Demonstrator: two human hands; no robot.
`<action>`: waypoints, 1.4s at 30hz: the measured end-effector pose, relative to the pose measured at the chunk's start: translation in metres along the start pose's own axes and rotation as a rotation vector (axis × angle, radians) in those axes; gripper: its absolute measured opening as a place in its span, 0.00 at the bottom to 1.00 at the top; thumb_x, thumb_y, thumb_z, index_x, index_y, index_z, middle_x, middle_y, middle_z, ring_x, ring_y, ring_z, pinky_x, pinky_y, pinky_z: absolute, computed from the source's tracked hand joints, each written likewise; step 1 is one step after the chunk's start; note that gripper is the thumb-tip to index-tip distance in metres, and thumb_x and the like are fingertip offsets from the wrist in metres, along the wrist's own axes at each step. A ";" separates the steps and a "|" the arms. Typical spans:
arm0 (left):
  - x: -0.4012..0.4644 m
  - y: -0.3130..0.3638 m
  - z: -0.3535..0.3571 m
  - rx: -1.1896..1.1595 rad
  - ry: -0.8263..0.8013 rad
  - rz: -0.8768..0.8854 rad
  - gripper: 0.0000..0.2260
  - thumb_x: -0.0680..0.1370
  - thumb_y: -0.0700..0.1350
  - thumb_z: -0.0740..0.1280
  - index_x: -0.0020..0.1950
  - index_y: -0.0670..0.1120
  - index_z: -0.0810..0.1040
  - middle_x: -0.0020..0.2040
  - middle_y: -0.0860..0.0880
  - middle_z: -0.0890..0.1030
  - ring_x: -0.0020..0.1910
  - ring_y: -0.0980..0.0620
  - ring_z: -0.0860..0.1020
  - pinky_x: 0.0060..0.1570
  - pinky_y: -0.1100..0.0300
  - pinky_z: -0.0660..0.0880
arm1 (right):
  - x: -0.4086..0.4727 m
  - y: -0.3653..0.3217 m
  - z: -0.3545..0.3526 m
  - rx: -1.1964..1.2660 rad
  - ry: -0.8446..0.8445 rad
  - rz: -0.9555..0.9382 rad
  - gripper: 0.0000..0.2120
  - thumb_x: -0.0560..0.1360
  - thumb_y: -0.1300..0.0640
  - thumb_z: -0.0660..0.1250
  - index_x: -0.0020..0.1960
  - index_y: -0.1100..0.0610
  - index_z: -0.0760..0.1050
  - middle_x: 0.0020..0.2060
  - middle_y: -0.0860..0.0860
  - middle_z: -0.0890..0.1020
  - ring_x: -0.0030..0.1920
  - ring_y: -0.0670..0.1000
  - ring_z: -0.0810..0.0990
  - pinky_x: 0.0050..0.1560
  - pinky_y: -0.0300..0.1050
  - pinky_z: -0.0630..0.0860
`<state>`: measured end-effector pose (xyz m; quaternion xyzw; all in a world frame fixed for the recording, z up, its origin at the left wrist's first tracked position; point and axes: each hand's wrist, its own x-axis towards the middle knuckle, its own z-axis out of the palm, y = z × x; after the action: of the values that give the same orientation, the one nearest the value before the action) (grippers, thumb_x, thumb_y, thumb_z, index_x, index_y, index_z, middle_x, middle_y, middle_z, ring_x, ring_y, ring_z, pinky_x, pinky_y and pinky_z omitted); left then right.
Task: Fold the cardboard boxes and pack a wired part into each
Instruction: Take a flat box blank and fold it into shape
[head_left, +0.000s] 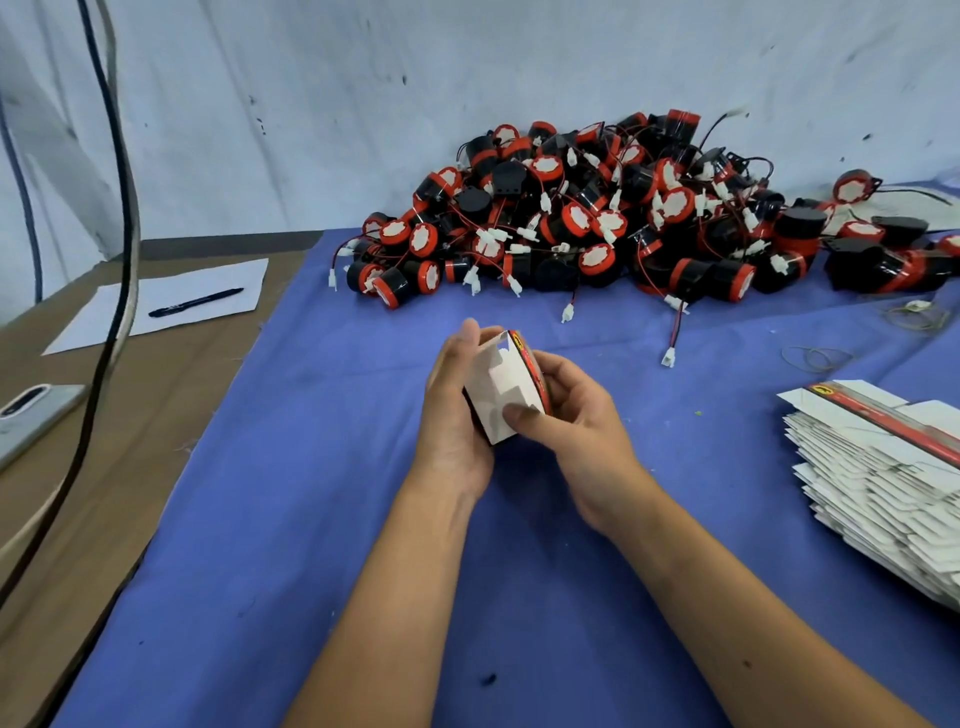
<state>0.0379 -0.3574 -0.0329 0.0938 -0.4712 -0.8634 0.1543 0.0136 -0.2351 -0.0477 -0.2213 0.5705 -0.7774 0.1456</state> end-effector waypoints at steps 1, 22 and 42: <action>-0.001 -0.001 0.000 0.023 0.004 0.027 0.17 0.69 0.58 0.74 0.52 0.49 0.83 0.52 0.45 0.85 0.50 0.45 0.82 0.48 0.50 0.79 | 0.000 0.001 0.001 0.016 -0.001 -0.005 0.26 0.69 0.63 0.71 0.67 0.57 0.75 0.57 0.56 0.85 0.61 0.55 0.83 0.60 0.49 0.80; -0.001 -0.010 0.007 0.446 -0.116 0.364 0.11 0.83 0.46 0.63 0.65 0.52 0.79 0.60 0.51 0.84 0.57 0.50 0.83 0.51 0.51 0.82 | 0.003 -0.006 -0.005 0.044 0.098 0.047 0.19 0.76 0.53 0.71 0.62 0.63 0.76 0.58 0.60 0.84 0.61 0.60 0.83 0.63 0.59 0.79; -0.006 -0.007 0.008 0.412 -0.014 0.254 0.30 0.73 0.71 0.59 0.67 0.57 0.79 0.63 0.43 0.82 0.61 0.40 0.82 0.56 0.41 0.82 | 0.003 -0.011 -0.015 0.031 -0.134 0.005 0.14 0.82 0.60 0.65 0.67 0.60 0.76 0.63 0.61 0.81 0.65 0.60 0.79 0.67 0.56 0.76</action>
<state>0.0401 -0.3458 -0.0344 0.0573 -0.6465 -0.7233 0.2359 0.0038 -0.2208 -0.0402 -0.2693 0.5478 -0.7693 0.1887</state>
